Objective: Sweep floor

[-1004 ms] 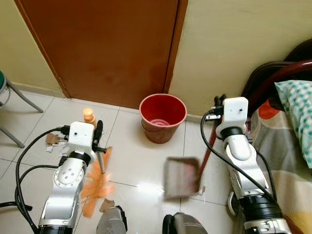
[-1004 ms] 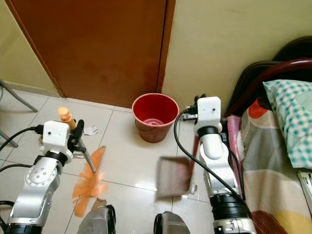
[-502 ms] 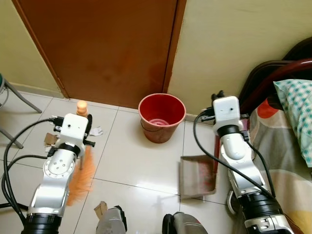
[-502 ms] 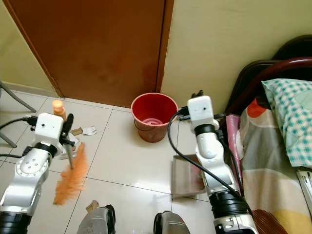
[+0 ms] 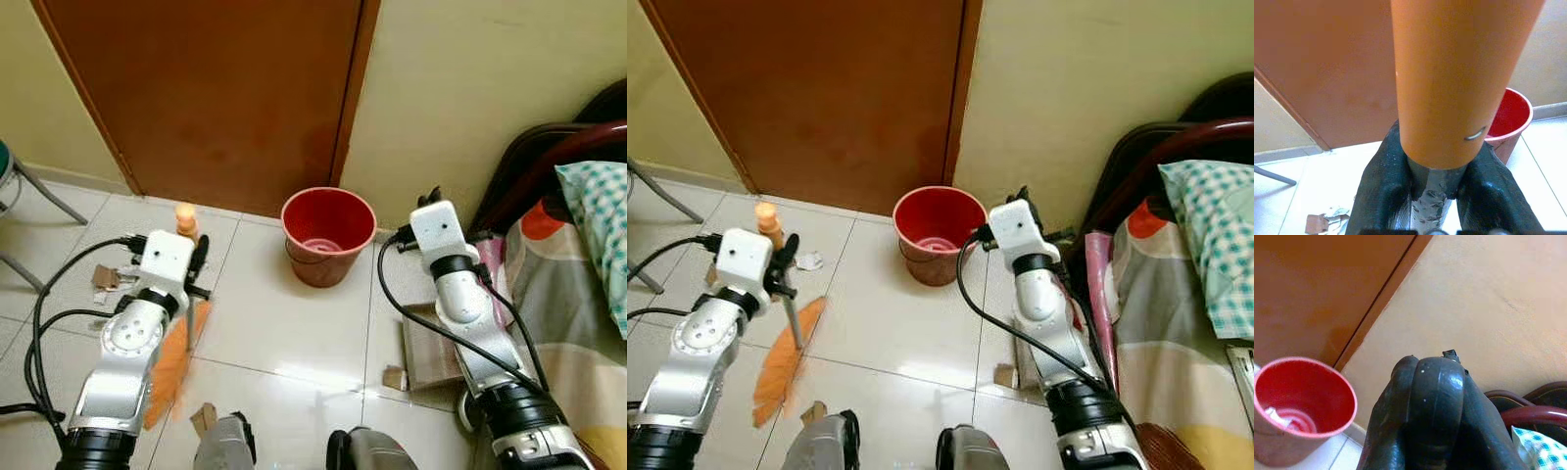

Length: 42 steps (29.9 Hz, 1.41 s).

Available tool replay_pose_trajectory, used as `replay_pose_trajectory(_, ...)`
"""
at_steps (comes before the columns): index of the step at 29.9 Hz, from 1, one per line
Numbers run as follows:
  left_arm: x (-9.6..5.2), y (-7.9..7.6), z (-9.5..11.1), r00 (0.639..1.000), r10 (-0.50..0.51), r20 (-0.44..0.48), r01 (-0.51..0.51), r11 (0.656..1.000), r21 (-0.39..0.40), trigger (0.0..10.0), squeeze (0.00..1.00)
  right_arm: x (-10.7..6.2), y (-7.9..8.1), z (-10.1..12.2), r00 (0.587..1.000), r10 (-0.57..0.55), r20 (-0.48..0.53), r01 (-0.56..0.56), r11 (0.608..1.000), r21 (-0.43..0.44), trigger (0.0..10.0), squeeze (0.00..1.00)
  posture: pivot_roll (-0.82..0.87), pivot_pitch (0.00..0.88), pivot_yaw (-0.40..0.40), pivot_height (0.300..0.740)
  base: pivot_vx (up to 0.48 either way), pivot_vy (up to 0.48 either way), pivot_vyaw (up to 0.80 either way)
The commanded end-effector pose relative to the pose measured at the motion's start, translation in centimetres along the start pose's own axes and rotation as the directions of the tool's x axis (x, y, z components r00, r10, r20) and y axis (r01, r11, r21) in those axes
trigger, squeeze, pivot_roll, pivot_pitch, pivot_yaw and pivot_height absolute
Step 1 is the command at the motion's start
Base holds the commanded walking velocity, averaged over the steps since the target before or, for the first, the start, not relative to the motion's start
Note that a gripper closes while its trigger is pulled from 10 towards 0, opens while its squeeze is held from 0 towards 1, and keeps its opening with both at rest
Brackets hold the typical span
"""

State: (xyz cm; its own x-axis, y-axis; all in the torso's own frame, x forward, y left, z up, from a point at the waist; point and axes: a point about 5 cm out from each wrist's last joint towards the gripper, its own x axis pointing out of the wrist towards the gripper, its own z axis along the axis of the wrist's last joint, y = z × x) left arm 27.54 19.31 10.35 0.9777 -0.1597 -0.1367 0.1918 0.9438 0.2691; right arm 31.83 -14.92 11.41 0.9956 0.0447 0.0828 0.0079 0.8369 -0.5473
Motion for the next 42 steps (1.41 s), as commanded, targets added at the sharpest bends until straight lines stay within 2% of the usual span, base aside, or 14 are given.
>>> replay_pose_trajectory(1,-0.1,-0.3,0.5,1.0,-0.012,0.023,0.012,1.0,-0.002,10.0,0.0,0.2,0.1,0.1,1.0,0.012,0.008,-0.011,0.998,-0.066,10.0,0.0,0.03,0.134,-0.06,0.74,0.0,0.0,0.0)
replay_pose_trajectory(6,-0.3,-0.2,0.7,1.0,-0.008,0.03,0.008,1.0,-0.006,10.0,0.0,0.0,2.9,-0.7,0.991,0.127,-0.041,-0.132,0.979,-0.155,10.0,0.0,0.05,0.146,-0.06,0.74,0.0,0.0,0.0)
replay_pose_trajectory(8,-0.5,-0.1,0.8,1.0,-0.005,0.029,0.005,1.0,-0.005,10.0,0.0,-0.2,3.8,-0.7,0.986,0.16,-0.054,-0.167,0.974,-0.153,10.0,0.0,0.05,0.151,-0.059,0.74,0.0,0.0,0.0)
replay_pose_trajectory(9,-0.5,-0.1,0.8,1.0,-0.005,0.029,0.005,1.0,-0.005,10.0,0.0,-0.2,3.8,-0.7,0.986,0.16,-0.054,-0.167,0.974,-0.153,10.0,0.0,0.05,0.151,-0.059,0.74,0.0,0.0,0.0)
replay_pose_trajectory(10,-0.6,0.0,0.8,1.0,-0.003,0.03,0.003,1.0,-0.004,10.0,0.0,-0.4,4.9,-0.7,0.977,0.203,-0.066,-0.21,0.968,-0.14,10.0,0.0,0.06,0.16,-0.058,0.74,0.0,0.0,0.0)
replay_pose_trajectory(13,-0.6,0.0,0.9,1.0,-0.002,0.031,0.002,1.0,-0.003,10.0,0.0,-0.5,5.3,-0.7,0.974,0.217,-0.069,-0.224,0.966,-0.127,10.0,0.0,0.06,0.16,-0.058,0.74,0.0,0.0,0.0)
replay_pose_trajectory(20,-0.9,0.0,1.2,0.999,0.011,0.031,-0.01,1.0,-0.017,10.0,0.0,-0.8,7.8,-0.1,0.949,0.298,-0.101,-0.293,0.954,0.06,10.0,0.0,0.07,0.187,-0.057,0.74,0.0,0.0,0.0)
replay_pose_trajectory(28,-0.8,-0.1,1.3,0.999,0.029,0.029,-0.028,0.999,-0.045,10.0,0.0,0.1,8.0,1.1,0.958,0.276,-0.076,-0.264,0.954,0.142,10.0,0.0,0.06,0.19,-0.065,0.74,0.0,0.0,0.0)
replay_pose_trajectory(30,-0.7,-0.2,1.4,0.999,0.041,0.03,-0.04,0.997,-0.06,10.0,0.0,0.5,7.7,1.7,0.967,0.249,-0.048,-0.236,0.953,0.192,10.0,0.0,0.06,0.185,-0.071,0.74,0.0,0.0,0.0)
replay_pose_trajectory(35,-0.4,-0.3,1.5,0.997,0.063,0.041,-0.06,0.994,-0.089,10.0,0.0,1.0,7.5,2.8,0.975,0.222,0.01,-0.215,0.929,0.303,10.0,0.0,0.05,0.177,-0.078,0.74,0.0,0.0,0.0)
replay_pose_trajectory(42,0.3,-0.4,2.3,0.993,0.088,0.078,-0.079,0.99,-0.115,10.0,0.0,1.3,8.1,4.3,0.971,0.225,0.084,-0.24,0.897,0.37,10.0,0.0,0.06,0.166,-0.074,0.74,0.0,0.0,0.0)
